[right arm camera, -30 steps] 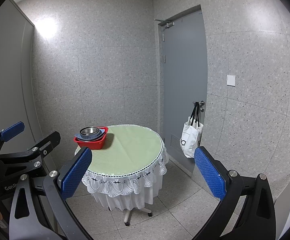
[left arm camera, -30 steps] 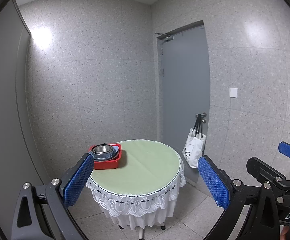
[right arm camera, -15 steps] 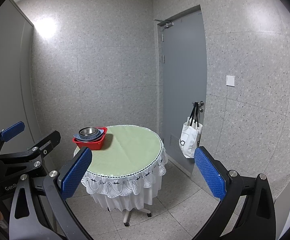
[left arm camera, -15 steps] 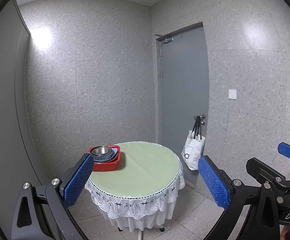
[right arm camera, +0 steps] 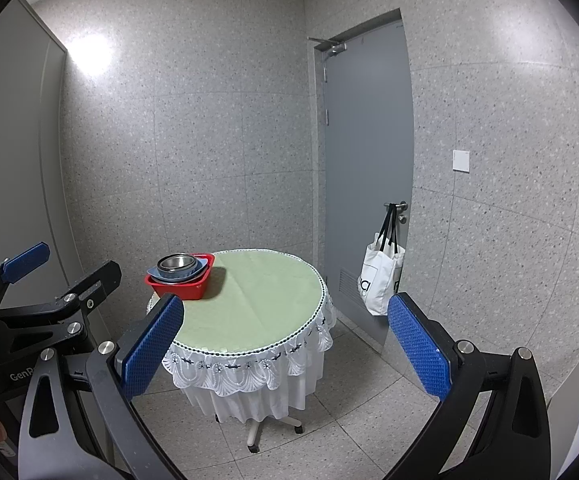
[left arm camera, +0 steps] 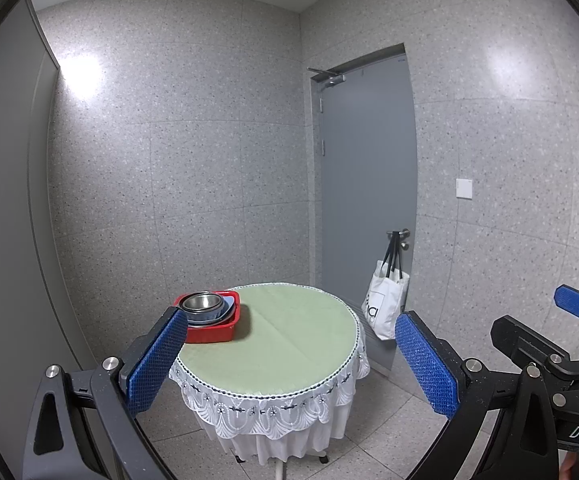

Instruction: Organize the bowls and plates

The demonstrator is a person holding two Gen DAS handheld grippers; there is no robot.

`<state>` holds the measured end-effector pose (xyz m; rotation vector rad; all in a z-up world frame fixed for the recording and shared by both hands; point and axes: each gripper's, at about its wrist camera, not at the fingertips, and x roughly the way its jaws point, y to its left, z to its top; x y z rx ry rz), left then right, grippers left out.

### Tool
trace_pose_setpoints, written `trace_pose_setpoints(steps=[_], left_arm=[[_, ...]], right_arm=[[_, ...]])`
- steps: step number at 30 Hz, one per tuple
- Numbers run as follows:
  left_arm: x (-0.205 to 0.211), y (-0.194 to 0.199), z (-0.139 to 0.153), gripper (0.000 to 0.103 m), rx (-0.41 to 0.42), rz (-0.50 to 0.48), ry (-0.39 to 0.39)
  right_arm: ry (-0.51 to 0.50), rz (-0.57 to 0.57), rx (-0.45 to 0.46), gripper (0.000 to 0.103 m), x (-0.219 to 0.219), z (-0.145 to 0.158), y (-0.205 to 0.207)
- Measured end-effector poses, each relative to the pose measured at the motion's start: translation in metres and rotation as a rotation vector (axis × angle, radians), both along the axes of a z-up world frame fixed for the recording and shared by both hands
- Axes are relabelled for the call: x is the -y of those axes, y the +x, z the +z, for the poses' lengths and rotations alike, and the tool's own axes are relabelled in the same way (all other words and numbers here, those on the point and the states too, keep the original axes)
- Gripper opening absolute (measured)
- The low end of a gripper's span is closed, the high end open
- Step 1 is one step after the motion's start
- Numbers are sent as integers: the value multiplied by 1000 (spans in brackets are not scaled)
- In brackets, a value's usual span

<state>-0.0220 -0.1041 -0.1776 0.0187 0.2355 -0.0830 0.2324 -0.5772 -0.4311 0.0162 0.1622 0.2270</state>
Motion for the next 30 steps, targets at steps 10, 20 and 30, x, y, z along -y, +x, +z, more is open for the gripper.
trace_pose_setpoints(steps=[10, 20, 30], left_arm=[[0, 3, 0, 102, -2, 1, 2], [-2, 7, -1, 102, 0, -2, 5], [-3, 8, -4, 102, 0, -6, 9]], right_arm=[[0, -1, -3, 103, 0, 0, 1], [-1, -4, -4, 103, 1, 0, 3], [2, -15, -10, 103, -3, -1, 3]])
